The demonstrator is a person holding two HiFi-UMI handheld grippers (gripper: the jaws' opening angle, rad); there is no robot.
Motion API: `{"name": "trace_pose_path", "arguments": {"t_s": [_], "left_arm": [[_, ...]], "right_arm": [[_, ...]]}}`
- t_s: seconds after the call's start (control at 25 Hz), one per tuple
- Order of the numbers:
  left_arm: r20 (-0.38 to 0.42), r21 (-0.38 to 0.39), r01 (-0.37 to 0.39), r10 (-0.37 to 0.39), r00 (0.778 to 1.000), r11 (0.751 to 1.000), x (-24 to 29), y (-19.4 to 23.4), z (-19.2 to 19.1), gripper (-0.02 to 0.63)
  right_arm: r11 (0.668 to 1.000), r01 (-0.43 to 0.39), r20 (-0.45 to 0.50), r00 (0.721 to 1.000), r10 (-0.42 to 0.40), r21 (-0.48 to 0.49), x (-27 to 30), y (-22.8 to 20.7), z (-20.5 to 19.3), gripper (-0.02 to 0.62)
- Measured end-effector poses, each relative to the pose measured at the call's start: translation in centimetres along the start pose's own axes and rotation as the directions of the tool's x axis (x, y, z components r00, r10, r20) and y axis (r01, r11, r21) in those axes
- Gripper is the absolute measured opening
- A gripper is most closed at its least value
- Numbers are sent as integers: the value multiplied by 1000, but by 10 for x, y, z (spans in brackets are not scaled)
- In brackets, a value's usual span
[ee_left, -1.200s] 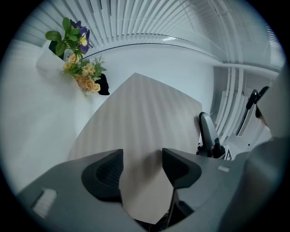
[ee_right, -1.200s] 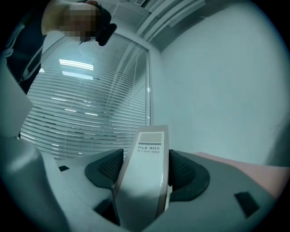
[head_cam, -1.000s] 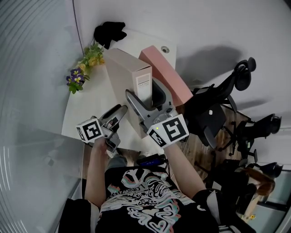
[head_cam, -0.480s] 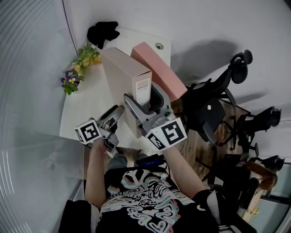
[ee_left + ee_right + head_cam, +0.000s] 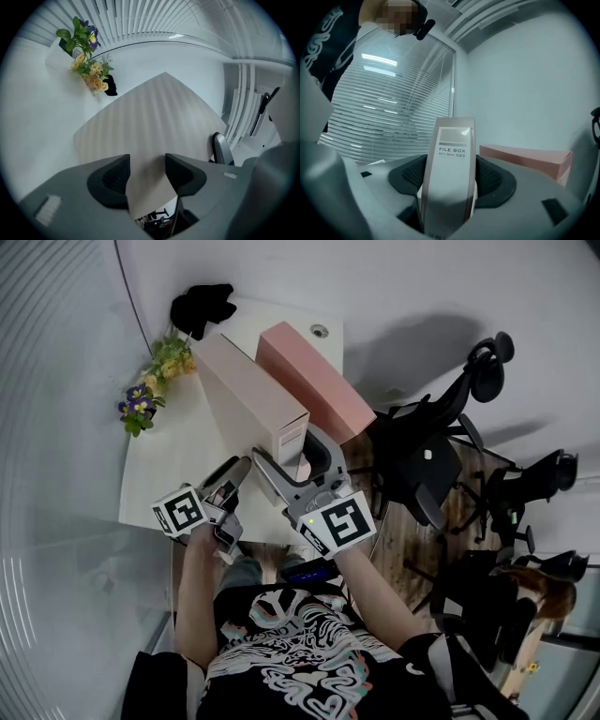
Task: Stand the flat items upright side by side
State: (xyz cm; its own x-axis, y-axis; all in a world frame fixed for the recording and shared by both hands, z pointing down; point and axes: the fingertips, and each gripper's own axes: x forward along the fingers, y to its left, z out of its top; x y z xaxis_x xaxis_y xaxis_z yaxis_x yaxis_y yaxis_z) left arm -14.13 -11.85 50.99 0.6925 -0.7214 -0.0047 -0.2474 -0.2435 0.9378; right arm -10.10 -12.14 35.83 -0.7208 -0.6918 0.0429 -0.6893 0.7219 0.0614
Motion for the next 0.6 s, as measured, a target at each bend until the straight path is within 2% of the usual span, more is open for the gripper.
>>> {"name": "trace_pose_path", "arguments": {"t_s": [0.32, 0.6], "left_arm": [[-50, 14, -15, 15, 999, 1000, 7, 2, -12, 218], [-44, 3, -36, 36, 998, 999, 5, 14, -15, 218]], "right_arm": [[999, 32, -109, 994, -30, 16, -17, -8, -34, 299], [999, 41, -154, 987, -35, 35, -27, -11, -56, 298]]}}
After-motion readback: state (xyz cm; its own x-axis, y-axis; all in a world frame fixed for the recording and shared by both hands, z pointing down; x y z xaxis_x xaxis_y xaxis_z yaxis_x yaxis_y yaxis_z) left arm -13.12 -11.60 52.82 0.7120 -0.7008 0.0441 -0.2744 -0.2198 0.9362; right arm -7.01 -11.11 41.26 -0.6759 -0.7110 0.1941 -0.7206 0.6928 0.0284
